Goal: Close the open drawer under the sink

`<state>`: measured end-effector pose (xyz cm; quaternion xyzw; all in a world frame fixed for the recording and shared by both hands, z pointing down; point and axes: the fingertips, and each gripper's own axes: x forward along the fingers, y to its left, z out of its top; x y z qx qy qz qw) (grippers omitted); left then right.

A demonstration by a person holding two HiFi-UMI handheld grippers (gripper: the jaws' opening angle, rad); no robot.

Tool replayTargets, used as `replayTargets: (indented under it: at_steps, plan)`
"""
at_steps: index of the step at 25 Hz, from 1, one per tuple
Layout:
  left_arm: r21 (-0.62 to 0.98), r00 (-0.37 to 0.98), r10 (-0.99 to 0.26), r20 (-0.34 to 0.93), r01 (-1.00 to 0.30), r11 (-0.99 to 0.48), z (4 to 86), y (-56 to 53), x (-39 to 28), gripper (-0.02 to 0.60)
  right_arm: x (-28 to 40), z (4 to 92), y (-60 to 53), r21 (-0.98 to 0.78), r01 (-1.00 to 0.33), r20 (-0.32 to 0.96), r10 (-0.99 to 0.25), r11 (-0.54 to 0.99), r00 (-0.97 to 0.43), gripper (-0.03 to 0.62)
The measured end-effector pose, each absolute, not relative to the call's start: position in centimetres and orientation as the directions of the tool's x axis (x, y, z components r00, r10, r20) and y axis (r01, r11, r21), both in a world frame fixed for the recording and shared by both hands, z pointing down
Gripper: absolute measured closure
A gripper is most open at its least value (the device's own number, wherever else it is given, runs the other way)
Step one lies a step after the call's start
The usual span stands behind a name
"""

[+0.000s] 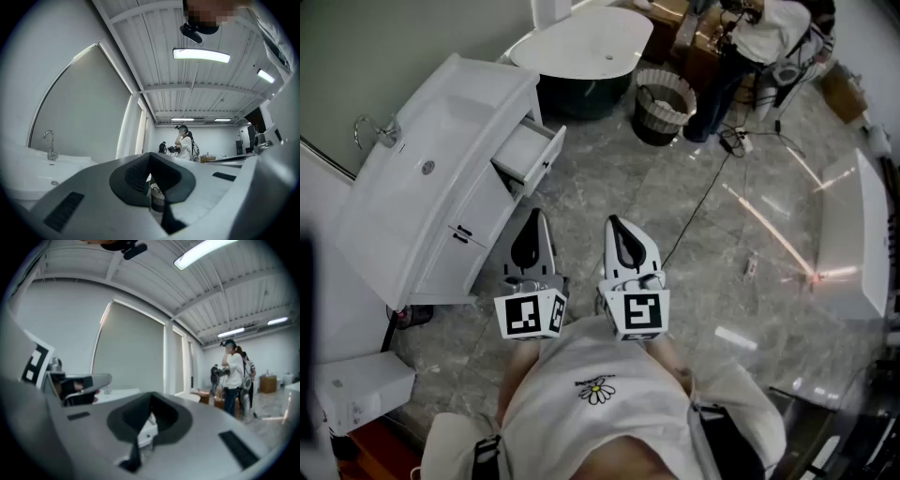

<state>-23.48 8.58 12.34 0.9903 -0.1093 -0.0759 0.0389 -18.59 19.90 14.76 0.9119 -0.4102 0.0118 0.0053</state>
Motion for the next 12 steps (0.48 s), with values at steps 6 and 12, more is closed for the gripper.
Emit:
replayTargets:
  at_steps: [6, 12]
  plan:
    - [0.092, 0.966, -0.211, -0.153, -0.199, -0.976, 12.9, 8.7, -22.6, 0.561, -17.7, 15.7, 20.3, 0.017, -0.735, 0.041, -0.734, -0.678, 0.678, 0.565]
    - [0.064, 0.97, -0.205, -0.131, -0.198, -0.978, 13.3, 9.0, -21.4, 0.56, -16.6, 16.2, 20.6, 0.0, -0.737, 0.057, -0.736, -0.676, 0.675, 0.565]
